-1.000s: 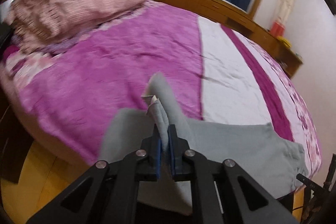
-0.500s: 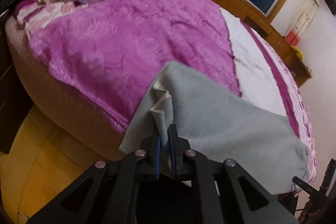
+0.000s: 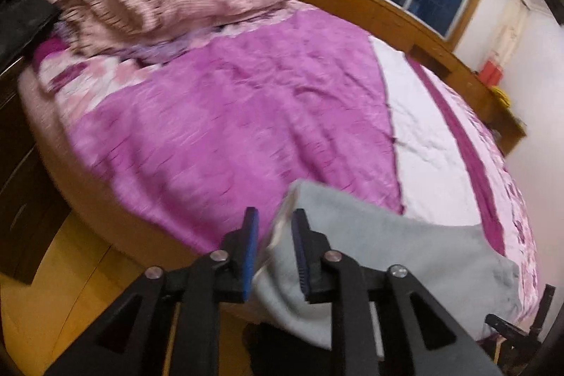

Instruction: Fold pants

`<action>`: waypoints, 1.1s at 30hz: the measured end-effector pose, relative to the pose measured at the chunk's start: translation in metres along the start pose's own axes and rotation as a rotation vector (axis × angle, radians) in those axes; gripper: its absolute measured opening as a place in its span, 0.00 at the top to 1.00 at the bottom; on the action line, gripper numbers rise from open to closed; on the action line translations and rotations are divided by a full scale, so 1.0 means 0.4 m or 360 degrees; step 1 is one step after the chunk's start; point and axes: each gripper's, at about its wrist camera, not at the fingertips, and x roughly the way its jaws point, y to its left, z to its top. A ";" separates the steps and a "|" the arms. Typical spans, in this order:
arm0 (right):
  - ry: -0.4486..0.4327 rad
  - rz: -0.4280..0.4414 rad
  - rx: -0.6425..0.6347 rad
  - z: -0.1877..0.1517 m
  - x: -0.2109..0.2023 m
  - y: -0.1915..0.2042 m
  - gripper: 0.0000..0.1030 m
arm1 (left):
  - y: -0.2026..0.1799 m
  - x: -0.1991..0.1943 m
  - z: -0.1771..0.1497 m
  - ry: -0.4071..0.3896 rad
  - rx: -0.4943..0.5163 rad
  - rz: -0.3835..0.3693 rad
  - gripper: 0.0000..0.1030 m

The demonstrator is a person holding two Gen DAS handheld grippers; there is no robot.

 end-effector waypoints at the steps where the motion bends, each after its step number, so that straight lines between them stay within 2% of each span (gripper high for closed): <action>1: -0.0003 0.0004 0.0003 -0.002 0.001 -0.001 0.81 | -0.010 0.008 0.011 0.0002 0.0019 -0.0024 0.72; 3: -0.0008 0.0014 0.0010 -0.005 0.001 -0.005 0.81 | -0.039 0.040 0.028 0.0015 0.0076 -0.0052 0.67; 8: -0.0013 0.0031 0.0021 -0.007 0.000 -0.012 0.80 | -0.075 0.120 0.042 0.0104 0.0159 -0.0040 0.67; 13: -0.0020 0.0031 0.0018 -0.009 -0.002 -0.013 0.79 | -0.093 0.159 0.034 0.0146 0.0214 -0.0008 0.67; 15: -0.0024 0.0024 0.0010 -0.008 -0.004 -0.011 0.79 | -0.096 0.158 0.030 0.0134 0.0221 -0.0015 0.73; 16: -0.0033 0.0020 -0.0005 -0.006 -0.006 -0.009 0.79 | -0.098 0.160 0.029 0.0126 0.0234 -0.0025 0.88; 17: -0.0044 0.0020 -0.0024 -0.002 -0.011 -0.004 0.79 | -0.100 0.161 0.028 0.0125 0.0247 -0.0025 0.94; 19: -0.0071 0.0056 -0.0076 0.016 -0.019 0.011 0.79 | -0.101 0.163 0.029 0.0110 0.0260 -0.0028 0.98; 25: -0.0077 0.0176 -0.0135 0.103 -0.004 0.057 0.79 | -0.093 0.138 0.045 0.0041 0.0252 -0.0009 0.98; 28: -0.0107 0.0243 -0.0179 0.153 0.005 0.092 0.79 | -0.082 0.140 0.052 0.0062 0.0229 -0.0028 0.98; 30: -0.0121 0.0253 -0.0206 0.197 0.018 0.114 0.77 | -0.073 0.145 0.056 0.0100 0.0203 -0.0057 0.95; 31: -0.0123 0.0251 -0.0215 0.216 0.023 0.122 0.74 | -0.071 0.144 0.055 0.0113 0.0194 -0.0064 0.87; 32: -0.0127 0.0250 -0.0222 0.236 0.031 0.131 0.72 | -0.067 0.145 0.056 0.0127 0.0183 -0.0069 0.73; 33: -0.0130 0.0255 -0.0220 0.258 0.040 0.137 0.72 | -0.065 0.146 0.058 0.0133 0.0174 -0.0066 0.65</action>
